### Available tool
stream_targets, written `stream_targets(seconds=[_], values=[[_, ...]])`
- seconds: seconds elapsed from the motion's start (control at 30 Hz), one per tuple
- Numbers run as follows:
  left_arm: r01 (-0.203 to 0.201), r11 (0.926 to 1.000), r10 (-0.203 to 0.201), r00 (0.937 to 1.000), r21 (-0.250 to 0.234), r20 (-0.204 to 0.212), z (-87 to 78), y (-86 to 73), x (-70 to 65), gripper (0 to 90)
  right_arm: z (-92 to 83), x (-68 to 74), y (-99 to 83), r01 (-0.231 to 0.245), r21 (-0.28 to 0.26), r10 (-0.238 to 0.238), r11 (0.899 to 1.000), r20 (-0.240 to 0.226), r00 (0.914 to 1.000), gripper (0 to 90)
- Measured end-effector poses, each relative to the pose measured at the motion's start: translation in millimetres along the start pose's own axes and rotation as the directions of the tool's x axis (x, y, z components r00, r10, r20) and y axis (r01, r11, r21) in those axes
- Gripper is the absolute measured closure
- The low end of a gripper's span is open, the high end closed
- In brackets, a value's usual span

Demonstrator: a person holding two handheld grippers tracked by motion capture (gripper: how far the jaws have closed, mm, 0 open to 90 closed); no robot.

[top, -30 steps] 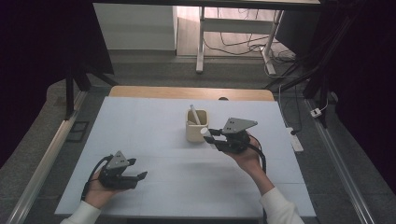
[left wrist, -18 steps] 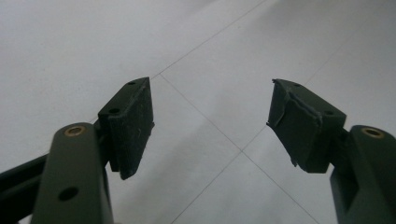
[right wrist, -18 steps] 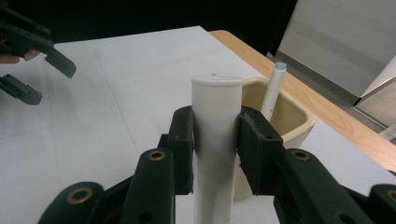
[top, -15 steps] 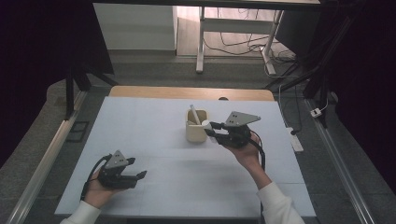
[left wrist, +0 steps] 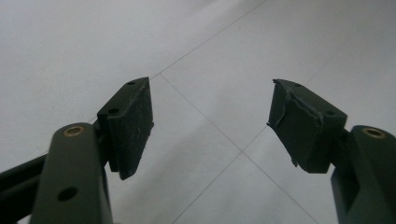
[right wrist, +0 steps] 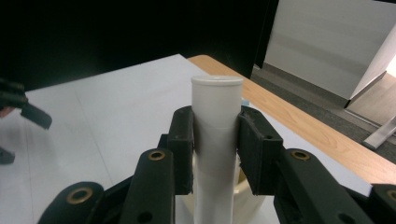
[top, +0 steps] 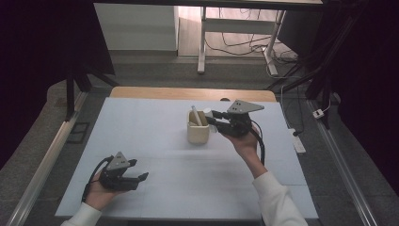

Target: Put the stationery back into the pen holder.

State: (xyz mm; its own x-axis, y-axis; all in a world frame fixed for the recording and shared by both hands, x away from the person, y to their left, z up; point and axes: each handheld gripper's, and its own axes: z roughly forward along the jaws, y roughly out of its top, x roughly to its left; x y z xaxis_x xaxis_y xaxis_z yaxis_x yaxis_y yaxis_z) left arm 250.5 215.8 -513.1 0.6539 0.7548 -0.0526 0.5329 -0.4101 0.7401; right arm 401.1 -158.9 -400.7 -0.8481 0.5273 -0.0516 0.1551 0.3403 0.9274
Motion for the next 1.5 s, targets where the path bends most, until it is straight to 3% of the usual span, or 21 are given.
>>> stream_targets(seconds=[0.2,0.77,1.0,1.13,1.2,1.5], values=[[0.0,1.0,0.0,1.0,-0.004,0.0,-0.7,0.0,0.0,30.1,9.0,-4.7,11.4,-0.027,-0.028,0.027,0.999,0.003,0.9996,66.8],[0.003,1.0,-0.003,1.0,-0.002,0.002,-0.6,-1.4,2.2,30.0,46.0,-17.4,10.4,-0.075,0.013,0.075,0.997,0.009,0.9971,66.7],[0.0,1.0,0.0,1.0,0.001,0.002,0.2,-1.5,1.8,30.0,48.3,-23.0,6.5,-0.095,0.014,0.095,0.995,0.014,0.9954,66.0],[0.0,1.0,0.0,1.0,0.001,0.0,0.0,-1.5,1.6,29.9,49.5,-23.3,5.4,-0.098,0.031,0.097,0.995,0.029,0.9949,50.3],[0.003,1.0,-0.003,1.0,-0.003,0.001,-0.2,-1.4,1.5,29.8,47.3,-23.5,5.1,-0.113,0.024,0.113,0.993,0.014,0.9935,47.8],[-0.002,1.0,0.002,1.0,0.001,0.004,1.0,-0.9,0.1,29.7,35.1,-21.5,0.2,-0.098,0.033,0.098,0.995,0.006,0.9952,45.1]])
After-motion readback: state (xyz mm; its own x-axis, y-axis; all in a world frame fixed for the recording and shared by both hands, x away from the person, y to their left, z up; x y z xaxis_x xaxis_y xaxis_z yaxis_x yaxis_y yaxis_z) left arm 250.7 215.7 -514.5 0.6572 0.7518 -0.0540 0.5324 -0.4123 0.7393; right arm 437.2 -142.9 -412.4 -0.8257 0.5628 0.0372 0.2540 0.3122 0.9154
